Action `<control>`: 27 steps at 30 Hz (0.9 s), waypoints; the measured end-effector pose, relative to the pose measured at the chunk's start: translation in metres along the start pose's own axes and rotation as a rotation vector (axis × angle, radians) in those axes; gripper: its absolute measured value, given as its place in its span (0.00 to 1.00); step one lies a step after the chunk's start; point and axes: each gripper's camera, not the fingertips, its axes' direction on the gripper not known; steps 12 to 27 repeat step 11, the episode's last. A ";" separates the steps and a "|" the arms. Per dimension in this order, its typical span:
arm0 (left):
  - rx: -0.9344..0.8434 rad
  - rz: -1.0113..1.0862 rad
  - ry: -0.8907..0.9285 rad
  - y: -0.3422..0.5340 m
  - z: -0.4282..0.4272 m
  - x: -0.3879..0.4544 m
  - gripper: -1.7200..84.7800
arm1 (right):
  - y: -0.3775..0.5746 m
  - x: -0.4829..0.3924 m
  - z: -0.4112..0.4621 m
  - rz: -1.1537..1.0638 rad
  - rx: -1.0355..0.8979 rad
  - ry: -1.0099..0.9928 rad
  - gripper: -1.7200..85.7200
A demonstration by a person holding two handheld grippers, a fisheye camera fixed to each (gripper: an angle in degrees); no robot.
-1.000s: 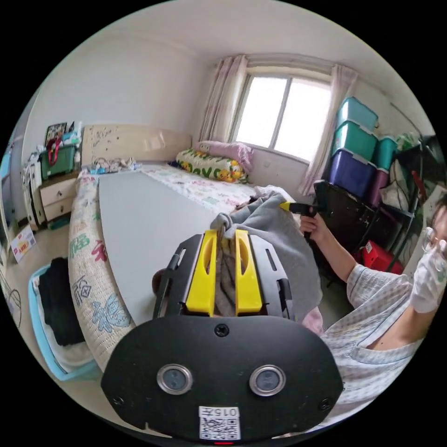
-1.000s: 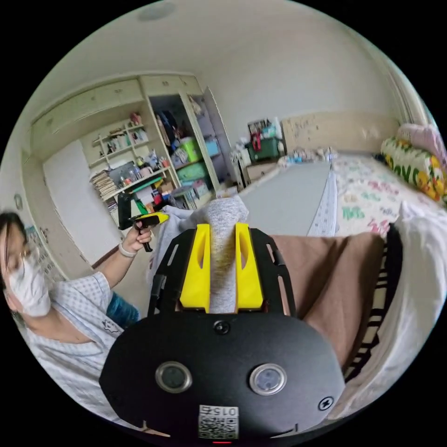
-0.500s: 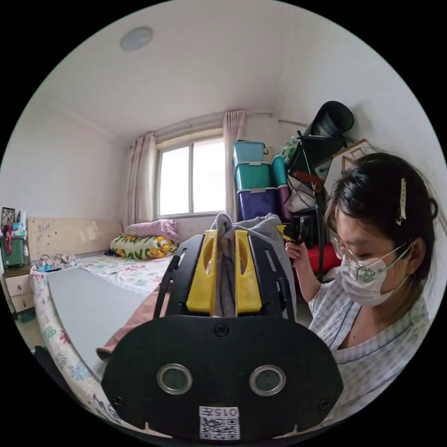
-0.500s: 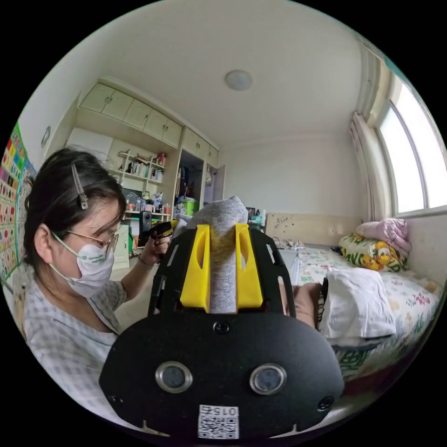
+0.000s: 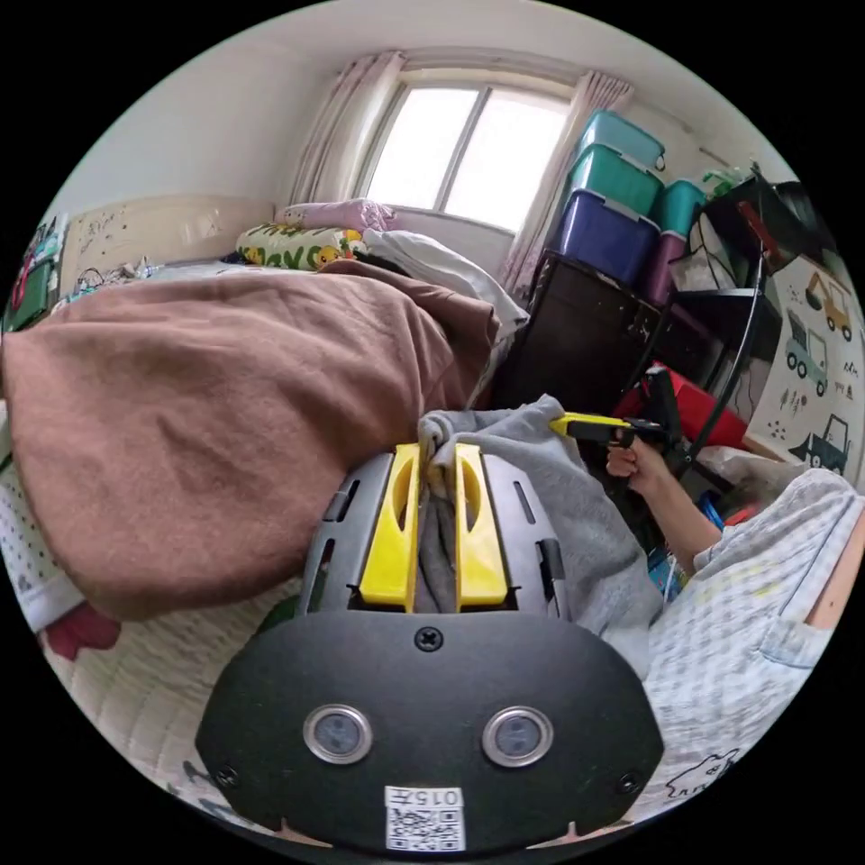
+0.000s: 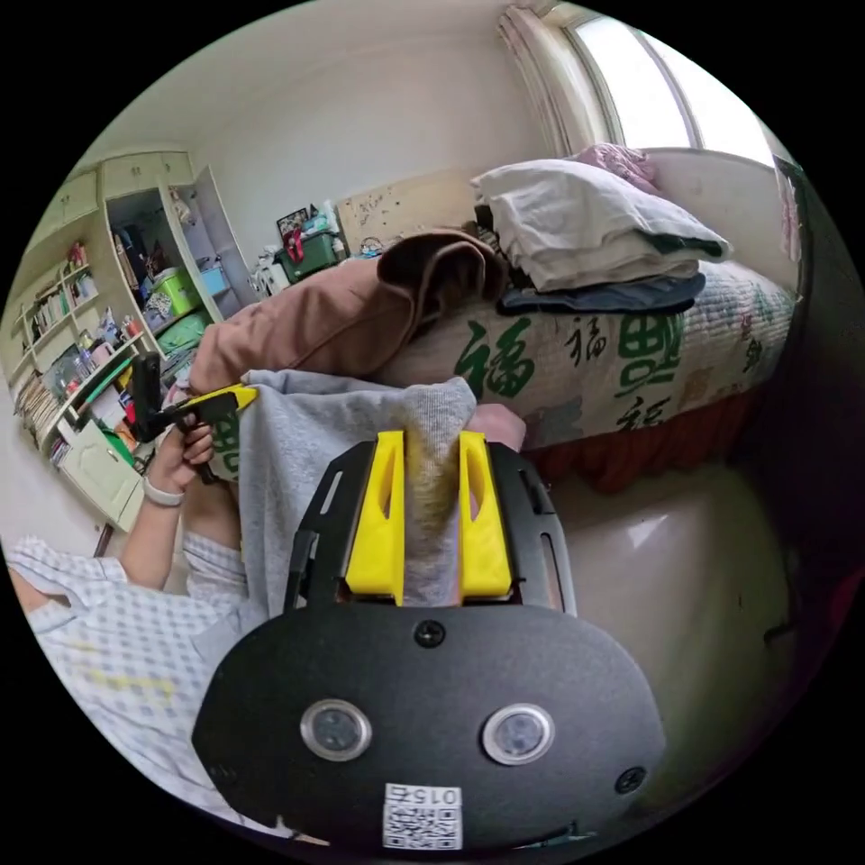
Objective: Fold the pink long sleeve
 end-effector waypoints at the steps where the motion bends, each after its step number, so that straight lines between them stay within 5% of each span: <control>1: -0.003 0.036 -0.049 0.002 -0.011 0.013 0.10 | -0.007 -0.003 -0.005 -0.047 0.011 0.018 0.14; 4: 0.057 0.077 -0.190 0.022 -0.060 0.039 0.11 | -0.022 -0.009 -0.031 -0.118 0.156 0.176 0.14; 8: 0.243 -0.150 -0.383 0.083 -0.141 0.037 0.14 | -0.056 0.010 -0.045 -0.063 0.323 0.146 0.15; 11: 0.300 -0.314 -0.347 0.127 -0.159 0.023 0.17 | -0.092 0.024 -0.021 -0.068 0.260 0.047 0.17; 27: 0.300 -0.314 -0.347 0.127 -0.159 0.023 0.17 | -0.092 0.024 -0.021 -0.068 0.260 0.047 0.17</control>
